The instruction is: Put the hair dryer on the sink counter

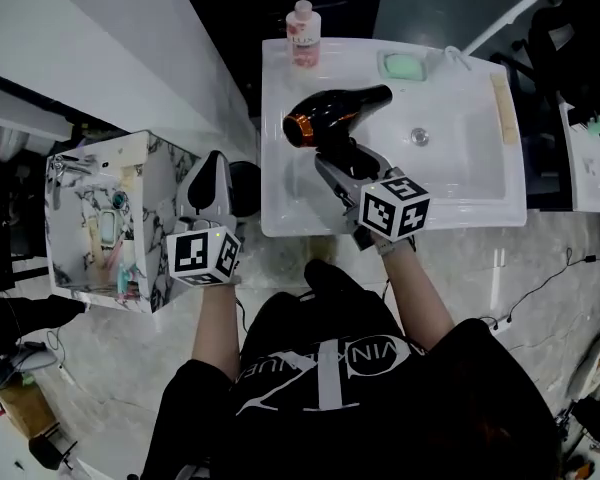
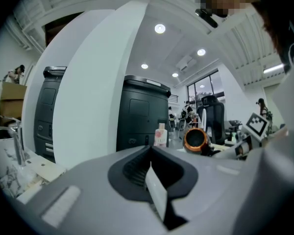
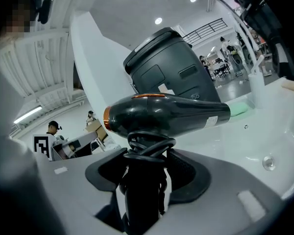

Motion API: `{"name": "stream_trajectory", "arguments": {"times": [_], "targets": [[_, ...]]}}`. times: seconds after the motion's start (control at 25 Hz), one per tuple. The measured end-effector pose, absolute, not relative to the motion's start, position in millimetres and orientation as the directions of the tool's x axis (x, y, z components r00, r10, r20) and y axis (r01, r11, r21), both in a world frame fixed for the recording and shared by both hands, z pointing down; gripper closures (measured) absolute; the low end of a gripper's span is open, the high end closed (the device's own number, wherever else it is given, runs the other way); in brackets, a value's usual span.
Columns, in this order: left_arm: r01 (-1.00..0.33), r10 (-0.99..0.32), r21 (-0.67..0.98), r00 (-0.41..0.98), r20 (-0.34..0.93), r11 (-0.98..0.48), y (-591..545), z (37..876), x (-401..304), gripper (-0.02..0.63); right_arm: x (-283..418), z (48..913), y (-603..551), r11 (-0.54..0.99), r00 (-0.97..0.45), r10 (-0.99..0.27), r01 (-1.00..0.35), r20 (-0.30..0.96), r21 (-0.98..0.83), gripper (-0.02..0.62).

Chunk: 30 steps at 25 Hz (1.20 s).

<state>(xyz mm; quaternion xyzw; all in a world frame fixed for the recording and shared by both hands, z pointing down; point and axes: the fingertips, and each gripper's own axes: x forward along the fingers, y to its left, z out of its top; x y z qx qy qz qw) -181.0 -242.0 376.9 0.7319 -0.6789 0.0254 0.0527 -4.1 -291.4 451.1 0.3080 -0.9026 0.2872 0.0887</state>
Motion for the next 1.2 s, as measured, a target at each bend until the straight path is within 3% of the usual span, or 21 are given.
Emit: {"name": "stream_trajectory", "arguments": {"times": [0.56,1.2], "targets": [[-0.991,-0.974,0.055,0.134,0.184,-0.126,-282.5,403.3,-179.2,0.606,-35.0,484.8,-338.8,0.614,-0.781,-0.454,-0.623,0.430,-0.484,0.336],[-0.971,-0.951,0.114,0.232,0.205,-0.212,-343.9,432.4,-187.6,0.606,-60.9,516.9,-381.6,0.625,-0.699,-0.466,-0.694,0.542,-0.358,0.336]]}}
